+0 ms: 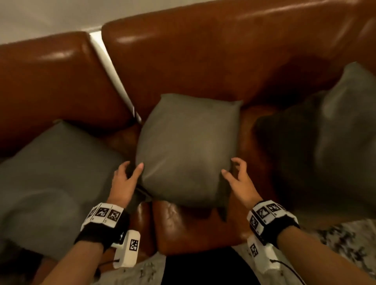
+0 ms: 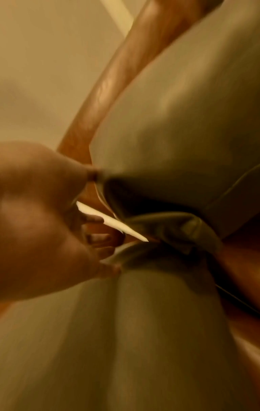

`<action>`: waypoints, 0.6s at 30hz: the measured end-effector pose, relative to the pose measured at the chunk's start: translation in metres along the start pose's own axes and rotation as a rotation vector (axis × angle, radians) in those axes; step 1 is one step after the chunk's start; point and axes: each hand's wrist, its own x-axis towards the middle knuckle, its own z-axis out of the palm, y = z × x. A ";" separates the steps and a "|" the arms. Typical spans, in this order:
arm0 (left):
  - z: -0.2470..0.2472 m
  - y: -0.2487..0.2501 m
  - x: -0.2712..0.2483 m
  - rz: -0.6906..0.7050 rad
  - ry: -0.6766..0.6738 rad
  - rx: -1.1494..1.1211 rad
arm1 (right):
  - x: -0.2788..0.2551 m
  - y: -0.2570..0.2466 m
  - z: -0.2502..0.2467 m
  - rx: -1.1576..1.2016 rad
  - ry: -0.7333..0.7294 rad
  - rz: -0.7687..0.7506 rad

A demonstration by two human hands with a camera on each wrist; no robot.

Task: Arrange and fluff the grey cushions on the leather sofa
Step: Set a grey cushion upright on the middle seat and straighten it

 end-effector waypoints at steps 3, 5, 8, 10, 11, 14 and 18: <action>0.006 -0.007 0.004 -0.141 -0.133 -0.087 | 0.001 0.003 0.014 0.205 0.026 0.067; 0.012 0.001 -0.001 -0.088 -0.151 -0.069 | -0.001 0.000 0.023 0.276 0.025 0.078; 0.013 0.028 -0.019 0.023 -0.108 -0.051 | -0.006 -0.007 0.029 0.360 0.056 0.052; 0.004 0.043 -0.036 0.125 -0.078 -0.074 | -0.012 -0.008 0.026 0.434 0.098 0.012; 0.000 0.051 -0.045 0.216 -0.054 -0.051 | -0.014 -0.003 0.024 0.437 0.102 -0.003; -0.002 0.062 -0.064 0.615 0.024 0.119 | -0.026 0.021 0.021 0.411 0.000 0.075; 0.010 0.030 -0.057 0.876 -0.122 0.435 | -0.029 0.052 0.020 0.007 -0.204 0.031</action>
